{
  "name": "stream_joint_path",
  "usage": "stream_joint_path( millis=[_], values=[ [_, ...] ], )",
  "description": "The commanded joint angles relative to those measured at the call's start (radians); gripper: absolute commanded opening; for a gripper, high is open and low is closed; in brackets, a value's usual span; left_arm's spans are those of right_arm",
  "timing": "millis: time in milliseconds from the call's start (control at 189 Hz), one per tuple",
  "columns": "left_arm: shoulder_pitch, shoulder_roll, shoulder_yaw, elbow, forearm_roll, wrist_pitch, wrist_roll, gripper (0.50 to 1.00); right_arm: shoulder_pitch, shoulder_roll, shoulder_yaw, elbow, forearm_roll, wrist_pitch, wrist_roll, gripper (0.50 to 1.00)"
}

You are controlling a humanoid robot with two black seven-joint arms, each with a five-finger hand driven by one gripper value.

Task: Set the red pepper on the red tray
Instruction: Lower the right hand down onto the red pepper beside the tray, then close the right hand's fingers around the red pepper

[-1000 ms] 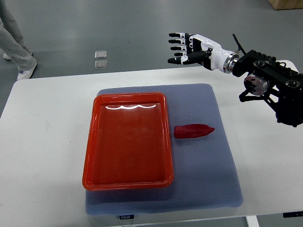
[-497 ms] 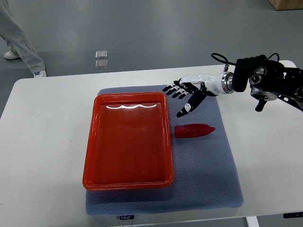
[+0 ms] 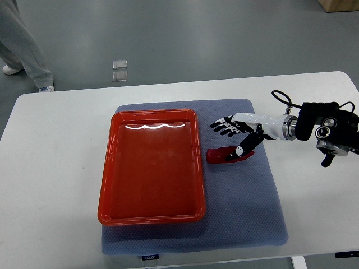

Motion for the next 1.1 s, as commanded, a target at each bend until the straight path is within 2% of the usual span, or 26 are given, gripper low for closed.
stream_joint_path(
  millis=[0, 243, 767, 783, 862, 868, 899, 989, 995, 1095],
  values=[
    [0.000, 0.000, 0.000, -0.001, 0.000, 0.000, 0.002, 1.000, -0.021, 0.008, -0.003, 0.001, -0.070, -0.054, 0.035, 0.897],
    [0.001, 0.000, 0.000, -0.003, 0.001, 0.000, 0.002, 1.000, -0.052, 0.014, -0.016, 0.001, -0.195, -0.126, 0.079, 0.893],
    [0.004, 0.000, 0.000, -0.007, 0.001, 0.000, 0.002, 1.000, -0.101, 0.050, -0.019, -0.036, -0.280, -0.155, 0.093, 0.864],
    [0.006, 0.000, 0.000, -0.006, 0.001, 0.000, 0.002, 1.000, -0.104, 0.057, -0.019, -0.044, -0.281, -0.156, 0.102, 0.842],
    [0.006, 0.000, 0.000, -0.004, 0.001, 0.000, 0.002, 1.000, -0.105, 0.059, -0.019, -0.045, -0.289, -0.158, 0.105, 0.832],
    [0.006, 0.000, 0.000, -0.006, 0.001, 0.000, 0.002, 1.000, -0.105, 0.060, -0.020, -0.047, -0.296, -0.164, 0.107, 0.815],
    [0.006, 0.000, 0.000, -0.006, 0.001, 0.000, 0.002, 1.000, -0.107, 0.062, -0.020, -0.052, -0.297, -0.165, 0.107, 0.801],
    [0.006, 0.000, 0.000, -0.006, 0.001, 0.000, 0.002, 1.000, -0.111, 0.063, -0.020, -0.052, -0.297, -0.165, 0.107, 0.795],
    [0.006, 0.000, 0.002, -0.006, 0.001, 0.000, 0.002, 1.000, -0.116, 0.066, -0.025, -0.053, -0.301, -0.167, 0.108, 0.762],
    [0.006, 0.000, 0.000, -0.006, 0.001, 0.000, 0.002, 1.000, -0.118, 0.069, -0.034, -0.061, -0.326, -0.170, 0.119, 0.670]
  ],
)
